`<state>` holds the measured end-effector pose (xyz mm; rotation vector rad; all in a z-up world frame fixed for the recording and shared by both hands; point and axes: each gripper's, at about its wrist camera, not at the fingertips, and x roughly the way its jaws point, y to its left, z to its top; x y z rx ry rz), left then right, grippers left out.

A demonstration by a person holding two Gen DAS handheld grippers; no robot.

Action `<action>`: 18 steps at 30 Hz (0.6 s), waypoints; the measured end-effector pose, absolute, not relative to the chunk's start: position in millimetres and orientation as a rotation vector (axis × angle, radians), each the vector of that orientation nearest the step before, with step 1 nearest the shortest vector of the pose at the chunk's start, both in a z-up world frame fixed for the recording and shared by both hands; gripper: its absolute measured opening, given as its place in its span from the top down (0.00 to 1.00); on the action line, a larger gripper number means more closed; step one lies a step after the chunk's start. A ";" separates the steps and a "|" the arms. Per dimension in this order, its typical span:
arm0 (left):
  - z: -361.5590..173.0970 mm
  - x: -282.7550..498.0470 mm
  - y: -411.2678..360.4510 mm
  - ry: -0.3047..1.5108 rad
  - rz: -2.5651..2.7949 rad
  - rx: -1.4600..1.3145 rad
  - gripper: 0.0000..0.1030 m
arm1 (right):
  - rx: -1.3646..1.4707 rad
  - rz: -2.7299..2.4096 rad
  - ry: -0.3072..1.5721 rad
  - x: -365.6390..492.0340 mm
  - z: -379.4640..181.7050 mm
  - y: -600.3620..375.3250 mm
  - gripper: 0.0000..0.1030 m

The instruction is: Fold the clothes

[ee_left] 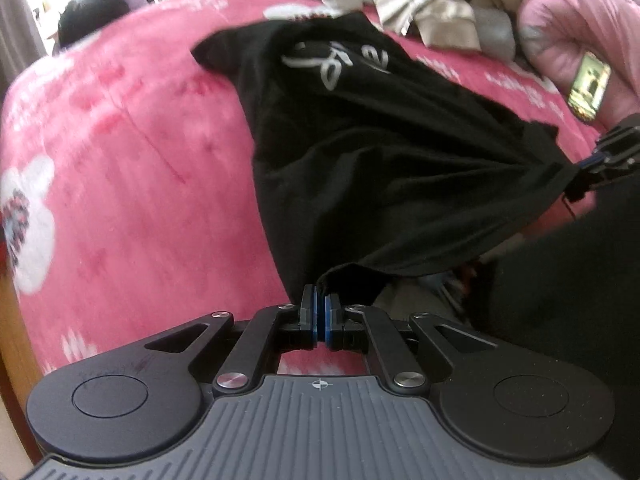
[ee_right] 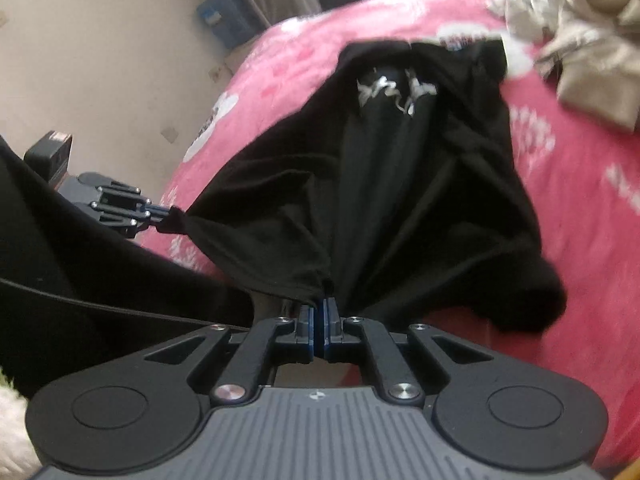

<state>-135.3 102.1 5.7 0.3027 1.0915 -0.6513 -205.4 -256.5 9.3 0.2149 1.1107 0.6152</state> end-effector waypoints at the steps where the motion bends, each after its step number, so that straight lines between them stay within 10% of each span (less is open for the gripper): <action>1: 1.2 -137.4 102.0 1.126 -0.660 0.310 0.99 | 0.230 0.606 1.145 -205.0 4.9 -257.7 0.95; 7: -3.8 -134.0 112.0 1.235 -0.662 0.339 0.96 | 0.208 0.425 1.283 -194.7 -2.4 -273.8 0.59; 10: 23.2 -124.3 123.7 1.185 -0.648 0.354 0.77 | 0.139 0.439 1.193 -198.4 23.0 -285.4 0.44; 18: 51.5 -39.9 80.2 0.871 -0.599 0.385 0.58 | 0.083 0.521 0.970 -129.9 53.8 -275.6 0.33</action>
